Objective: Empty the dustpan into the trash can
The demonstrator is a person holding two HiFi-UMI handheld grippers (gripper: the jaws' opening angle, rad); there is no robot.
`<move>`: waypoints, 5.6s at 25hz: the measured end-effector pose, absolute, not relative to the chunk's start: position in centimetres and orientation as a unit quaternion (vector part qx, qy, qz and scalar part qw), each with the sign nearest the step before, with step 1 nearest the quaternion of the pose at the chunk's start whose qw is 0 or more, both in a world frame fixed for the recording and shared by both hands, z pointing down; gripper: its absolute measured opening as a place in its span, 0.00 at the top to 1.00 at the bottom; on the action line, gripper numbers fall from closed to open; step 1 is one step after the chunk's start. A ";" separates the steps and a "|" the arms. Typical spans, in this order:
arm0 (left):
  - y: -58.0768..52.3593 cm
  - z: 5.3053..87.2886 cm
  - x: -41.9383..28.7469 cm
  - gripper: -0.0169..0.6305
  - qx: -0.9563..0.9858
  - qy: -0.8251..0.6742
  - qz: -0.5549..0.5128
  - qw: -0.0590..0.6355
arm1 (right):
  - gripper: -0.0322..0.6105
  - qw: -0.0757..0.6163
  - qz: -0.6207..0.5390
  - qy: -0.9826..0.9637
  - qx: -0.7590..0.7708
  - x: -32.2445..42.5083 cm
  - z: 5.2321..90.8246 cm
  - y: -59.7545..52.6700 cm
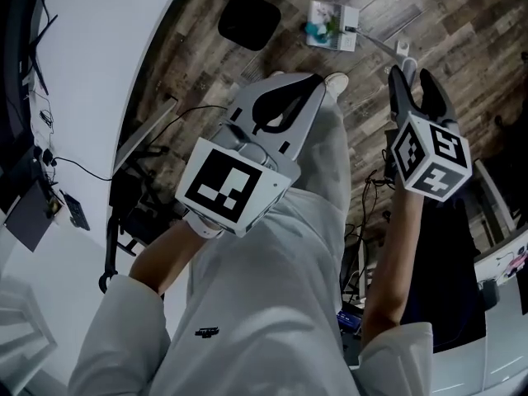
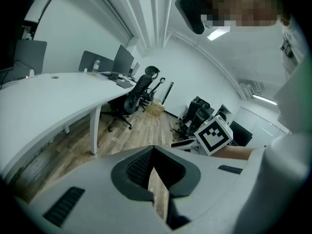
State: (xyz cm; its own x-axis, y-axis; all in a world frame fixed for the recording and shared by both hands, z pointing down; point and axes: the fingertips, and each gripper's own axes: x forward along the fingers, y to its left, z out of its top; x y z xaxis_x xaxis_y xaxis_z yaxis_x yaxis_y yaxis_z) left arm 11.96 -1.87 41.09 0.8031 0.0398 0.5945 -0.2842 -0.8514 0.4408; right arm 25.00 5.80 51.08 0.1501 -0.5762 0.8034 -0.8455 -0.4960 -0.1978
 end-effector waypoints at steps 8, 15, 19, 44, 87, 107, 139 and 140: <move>-2.3 42.3 12.4 0.96 0.906 -0.071 0.314 0.274 | 0.59 0.179 0.476 -0.459 0.728 25.8 54.4 5.0; -2.4 43.3 12.5 0.96 0.899 -0.068 0.325 0.286 | 0.59 0.238 0.505 -0.457 0.693 26.0 56.3 5.5; -2.7 43.7 12.6 0.96 0.896 -0.067 0.327 0.291 | 0.66 0.238 0.534 -0.451 0.674 25.7 57.3 5.4; -1.0 45.9 12.3 0.96 0.887 -0.052 0.334 0.314 | 0.77 0.225 0.537 -0.372 0.723 28.1 57.4 7.8; 10.3 46.0 15.3 0.83 0.575 0.011 0.219 0.788 | 0.77 0.120 0.506 -0.324 0.791 23.7 41.3 14.2; 15.6 45.1 18.8 0.60 0.326 0.031 0.141 0.934 | 0.77 0.103 0.492 -0.301 0.811 19.1 36.4 16.4; 12.5 37.8 14.1 0.77 0.314 0.047 0.111 0.942 | 0.77 0.104 0.429 -0.366 0.819 12.7 28.7 13.6; 12.4 37.6 14.3 0.77 0.318 0.049 0.105 0.941 | 0.77 0.104 0.425 -0.373 0.818 12.8 28.5 13.6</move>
State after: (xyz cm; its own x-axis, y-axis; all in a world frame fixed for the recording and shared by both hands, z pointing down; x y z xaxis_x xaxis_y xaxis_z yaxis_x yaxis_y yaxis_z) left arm 14.29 12.44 37.63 0.9733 0.2283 -0.0252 -0.1664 0.7762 0.6081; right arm 12.84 13.62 28.46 0.3604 -0.5226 0.7727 -0.6994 -0.6995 -0.1468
